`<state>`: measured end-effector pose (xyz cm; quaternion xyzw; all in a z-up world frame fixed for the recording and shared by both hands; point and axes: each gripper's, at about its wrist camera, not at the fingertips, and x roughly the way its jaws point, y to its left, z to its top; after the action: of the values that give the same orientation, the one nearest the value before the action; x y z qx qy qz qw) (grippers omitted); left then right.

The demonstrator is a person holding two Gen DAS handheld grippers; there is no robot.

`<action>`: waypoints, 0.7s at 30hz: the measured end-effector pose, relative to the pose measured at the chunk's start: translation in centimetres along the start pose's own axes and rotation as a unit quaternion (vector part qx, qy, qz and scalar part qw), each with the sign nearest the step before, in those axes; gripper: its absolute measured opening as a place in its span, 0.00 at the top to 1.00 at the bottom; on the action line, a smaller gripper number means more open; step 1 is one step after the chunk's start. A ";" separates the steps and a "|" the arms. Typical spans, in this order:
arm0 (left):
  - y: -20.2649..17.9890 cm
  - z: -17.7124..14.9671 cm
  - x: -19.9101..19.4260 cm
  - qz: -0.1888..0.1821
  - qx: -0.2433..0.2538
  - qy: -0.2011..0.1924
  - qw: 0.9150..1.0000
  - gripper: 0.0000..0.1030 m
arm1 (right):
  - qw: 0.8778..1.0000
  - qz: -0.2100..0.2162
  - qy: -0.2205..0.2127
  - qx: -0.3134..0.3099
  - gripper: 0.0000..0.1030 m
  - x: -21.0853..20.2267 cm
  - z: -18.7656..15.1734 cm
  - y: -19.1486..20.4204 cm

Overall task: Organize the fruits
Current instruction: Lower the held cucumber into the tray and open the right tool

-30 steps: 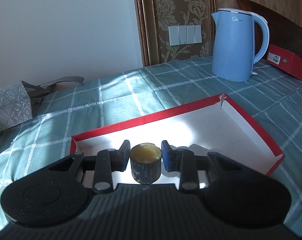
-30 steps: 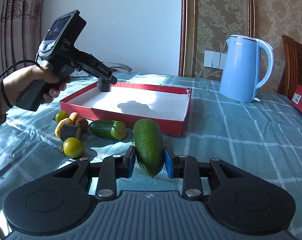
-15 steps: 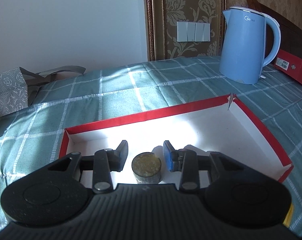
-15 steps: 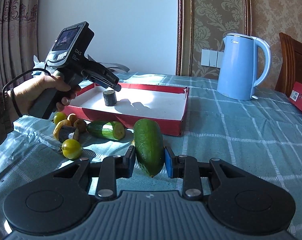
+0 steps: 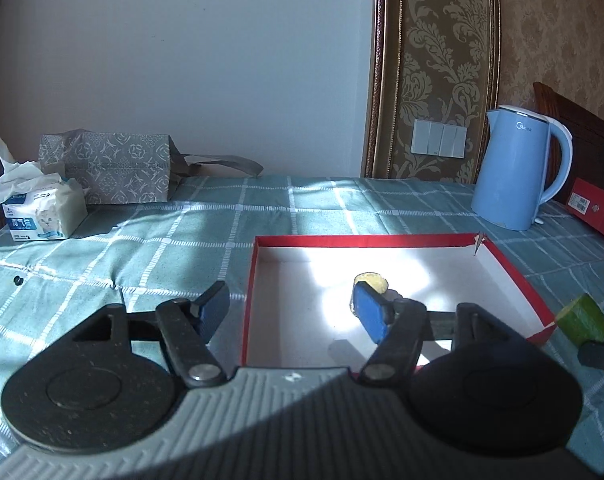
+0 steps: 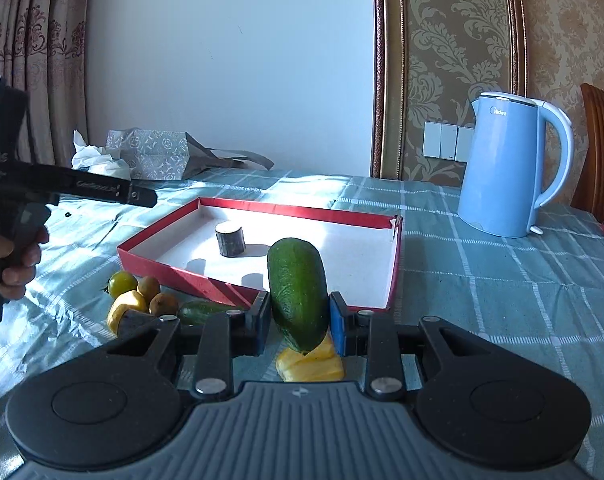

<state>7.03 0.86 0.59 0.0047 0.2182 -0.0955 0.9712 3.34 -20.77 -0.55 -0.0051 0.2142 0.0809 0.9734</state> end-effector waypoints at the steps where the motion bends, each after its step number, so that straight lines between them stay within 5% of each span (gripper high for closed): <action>1: 0.3 -0.6 -1.1 0.007 -0.001 -0.004 1.000 0.29 | 1.000 0.005 0.001 0.002 0.71 0.7 0.5 -0.1; 14: 0.5 -4.5 -6.1 0.040 0.009 -0.019 0.999 0.00 | 1.000 -0.006 0.009 0.006 0.71 6.2 3.7 -1.1; 21: -0.1 -4.9 -7.4 0.031 0.007 -0.020 0.999 0.00 | 1.000 -0.016 0.020 0.009 0.71 8.7 5.1 -1.5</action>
<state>-1.62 2.36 -0.71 0.0165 0.1980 -0.0672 0.9778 13.48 -20.67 0.45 -0.0015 0.2340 0.0633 0.9702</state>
